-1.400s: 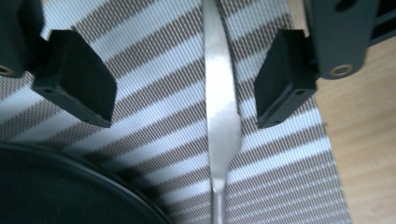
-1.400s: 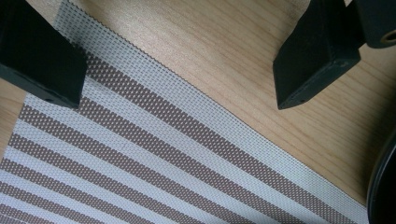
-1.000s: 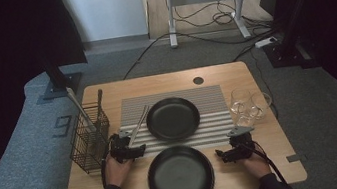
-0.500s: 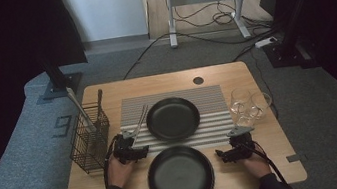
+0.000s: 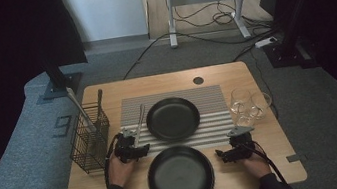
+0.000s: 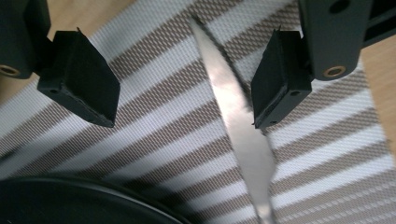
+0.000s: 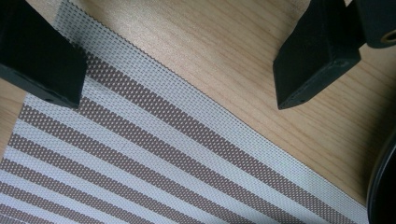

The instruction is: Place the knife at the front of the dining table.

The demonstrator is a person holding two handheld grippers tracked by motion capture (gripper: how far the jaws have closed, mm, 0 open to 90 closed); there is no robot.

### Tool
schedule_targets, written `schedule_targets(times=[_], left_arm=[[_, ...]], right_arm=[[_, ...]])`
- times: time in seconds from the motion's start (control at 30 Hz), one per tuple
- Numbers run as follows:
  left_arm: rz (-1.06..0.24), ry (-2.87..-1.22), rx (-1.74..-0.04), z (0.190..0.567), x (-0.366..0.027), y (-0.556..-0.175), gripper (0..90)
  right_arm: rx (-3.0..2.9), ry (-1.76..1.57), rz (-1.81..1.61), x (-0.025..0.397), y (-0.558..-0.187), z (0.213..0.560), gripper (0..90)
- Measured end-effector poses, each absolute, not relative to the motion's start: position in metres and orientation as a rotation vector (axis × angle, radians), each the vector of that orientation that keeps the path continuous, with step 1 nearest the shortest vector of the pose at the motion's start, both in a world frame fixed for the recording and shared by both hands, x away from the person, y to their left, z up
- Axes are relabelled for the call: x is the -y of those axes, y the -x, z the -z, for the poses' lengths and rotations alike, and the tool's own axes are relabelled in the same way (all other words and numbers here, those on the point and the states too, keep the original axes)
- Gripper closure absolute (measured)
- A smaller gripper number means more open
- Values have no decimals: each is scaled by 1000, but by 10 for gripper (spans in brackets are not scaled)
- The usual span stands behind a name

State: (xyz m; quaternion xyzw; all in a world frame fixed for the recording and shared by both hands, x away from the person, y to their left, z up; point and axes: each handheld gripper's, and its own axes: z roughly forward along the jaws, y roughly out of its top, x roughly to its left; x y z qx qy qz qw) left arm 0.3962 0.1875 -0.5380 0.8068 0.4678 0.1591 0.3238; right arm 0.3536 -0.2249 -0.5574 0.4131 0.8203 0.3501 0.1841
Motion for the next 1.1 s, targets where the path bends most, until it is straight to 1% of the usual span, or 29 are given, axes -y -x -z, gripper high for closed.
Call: schedule_targets(times=[0.1, 0.43, 0.63, 0.73, 0.87, 1.07, 1.1], left_arm=[[-450, -2128, -1230, 537, -187, -402, 240], [-492, -2153, -1233, 536, -183, -423, 247], [-508, -2125, -1292, 534, -188, -438, 336], [-496, -2121, -1306, 533, -191, -437, 386], [-456, -2126, -1304, 536, -193, -426, 430], [-423, -2149, -1279, 536, -188, -413, 453], [-435, -2157, -1275, 537, -185, -412, 448]], right_arm=[[-2313, -1165, -987, 225, -354, 557, 22], [-2317, -1165, -986, 225, -354, 557, 16], [-2318, -1165, -985, 225, -354, 557, 15], [-2317, -1165, -985, 225, -354, 557, 15], [-2318, -1165, -985, 224, -354, 557, 14], [-2317, -1165, -985, 224, -354, 557, 13], [-2317, -1168, -985, 224, -354, 557, 13]])
